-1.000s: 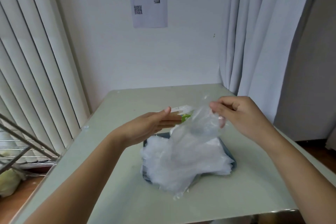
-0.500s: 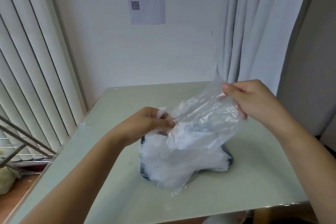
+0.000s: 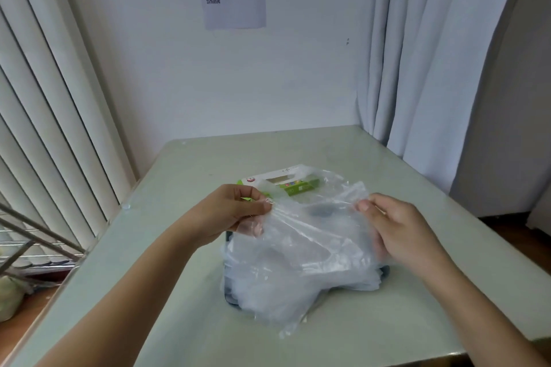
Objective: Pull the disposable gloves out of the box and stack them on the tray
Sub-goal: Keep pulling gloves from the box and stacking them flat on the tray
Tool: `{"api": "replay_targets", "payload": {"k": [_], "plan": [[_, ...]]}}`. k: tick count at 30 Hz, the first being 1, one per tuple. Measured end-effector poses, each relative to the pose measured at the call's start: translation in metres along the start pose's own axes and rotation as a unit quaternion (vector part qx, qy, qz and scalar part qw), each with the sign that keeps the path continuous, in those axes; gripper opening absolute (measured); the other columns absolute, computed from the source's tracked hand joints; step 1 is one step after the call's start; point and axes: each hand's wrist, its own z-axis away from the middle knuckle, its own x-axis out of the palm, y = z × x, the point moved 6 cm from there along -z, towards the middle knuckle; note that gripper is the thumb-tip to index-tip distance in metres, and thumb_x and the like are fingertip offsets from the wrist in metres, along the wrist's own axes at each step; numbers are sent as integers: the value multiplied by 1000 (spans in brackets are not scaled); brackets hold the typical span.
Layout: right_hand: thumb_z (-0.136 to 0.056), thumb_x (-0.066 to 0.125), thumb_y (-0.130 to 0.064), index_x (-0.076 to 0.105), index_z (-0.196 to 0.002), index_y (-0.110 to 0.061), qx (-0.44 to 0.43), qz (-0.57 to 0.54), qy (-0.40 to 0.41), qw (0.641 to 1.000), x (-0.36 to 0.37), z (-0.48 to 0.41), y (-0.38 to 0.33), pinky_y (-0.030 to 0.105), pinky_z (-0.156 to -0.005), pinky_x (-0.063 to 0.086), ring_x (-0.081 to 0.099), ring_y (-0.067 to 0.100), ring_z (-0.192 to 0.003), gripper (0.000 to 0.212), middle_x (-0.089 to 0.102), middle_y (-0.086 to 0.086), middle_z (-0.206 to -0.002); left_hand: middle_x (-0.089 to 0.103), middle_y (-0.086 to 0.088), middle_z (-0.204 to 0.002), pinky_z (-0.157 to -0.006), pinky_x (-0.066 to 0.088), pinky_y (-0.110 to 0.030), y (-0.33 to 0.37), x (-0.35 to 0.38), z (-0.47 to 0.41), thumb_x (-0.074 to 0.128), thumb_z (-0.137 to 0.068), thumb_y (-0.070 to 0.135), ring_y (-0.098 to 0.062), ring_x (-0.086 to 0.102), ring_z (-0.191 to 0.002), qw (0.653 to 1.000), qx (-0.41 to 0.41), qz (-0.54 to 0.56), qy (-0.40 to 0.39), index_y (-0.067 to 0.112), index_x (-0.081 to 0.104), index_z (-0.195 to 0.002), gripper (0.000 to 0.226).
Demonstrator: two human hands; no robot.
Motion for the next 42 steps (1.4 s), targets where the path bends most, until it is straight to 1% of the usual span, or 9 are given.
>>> {"api": "replay_targets", "payload": {"k": [6, 10, 13, 16, 19, 22, 26, 31, 42], "plan": [[-90, 63, -19, 71, -83, -18, -25, -44, -1, 999, -2, -15, 8, 27, -71, 47, 63, 14, -61, 10, 70, -7, -70, 62, -7, -69, -60, 47, -17, -2, -6, -14, 68, -87, 10, -11, 54, -58, 997, 48, -55, 24, 4, 65, -83, 8], [-78, 77, -16, 75, -78, -22, -68, -7, 37, 997, -13, -25, -4, 17, -45, 22, 23, 8, -44, 7, 48, -15, -44, 70, 9, -72, -69, 44, -13, 16, -22, -16, 75, -82, 15, -3, 63, -68, 971, 150, -128, 138, 13, 69, -78, 7], [-82, 73, -11, 73, -79, -21, -132, -62, 80, 986, -22, -25, -19, 14, -51, 38, 42, 8, -44, 10, 72, -15, -75, 70, 8, -81, -70, 45, -9, 34, -23, -6, 76, -79, 8, -1, 63, -73, 930, 259, -167, 200, 17, 67, -77, 13], [-84, 64, 2, 67, -76, -19, -161, -139, 21, 977, -13, -19, -20, 17, -76, 53, 71, 9, -81, 23, 74, -11, -99, 66, 11, -86, -80, 41, -10, 34, -20, 2, 73, -79, 6, -4, 60, -85, 882, 349, -231, 216, 27, 60, -75, 25], [-83, 67, 5, 65, -78, -24, -197, -69, -26, 978, 1, -13, 1, 16, -91, 49, 65, 6, -106, 29, 68, -19, -112, 61, 15, -86, -82, 43, -20, 18, -12, 0, 65, -78, 23, -8, 56, -89, 836, 403, -316, 199, 32, 57, -79, 12], [-80, 66, -18, 65, -76, -30, -189, -25, -50, 980, 6, -4, 24, 22, -95, 48, 63, 6, -111, 13, 65, -22, -119, 61, 11, -86, -81, 44, -32, -8, -7, -6, 63, -81, 28, -15, 56, -88, 817, 400, -376, 174, 30, 57, -82, 7], [-80, 70, -3, 65, -77, -43, -108, 51, -124, 985, 20, -1, 63, 45, -83, 52, 62, 43, -100, 41, 61, -30, -120, 62, 12, -94, -85, 40, -28, -40, -5, -10, 60, -86, 37, -13, 55, -94, 816, 353, -436, 138, 29, 61, -84, 9], [-80, 70, -2, 66, -79, -31, -62, 63, -192, 977, 31, -1, 79, 11, -98, 39, 51, -12, -117, 29, 53, -42, -120, 61, 17, -102, -89, 32, -22, -59, -14, -9, 55, -82, 53, -5, 48, -103, 823, 287, -479, 107, 36, 65, -85, 20], [-82, 73, -10, 70, -64, -34, 51, -12, -241, 969, 36, -10, 89, 13, -88, 45, 62, -4, -106, 30, 66, -19, -116, 61, 16, -93, -87, 33, -11, -23, 3, 26, 48, -86, 65, 3, 48, -88, 820, 333, -445, 136, 30, 66, -83, 40]]}}
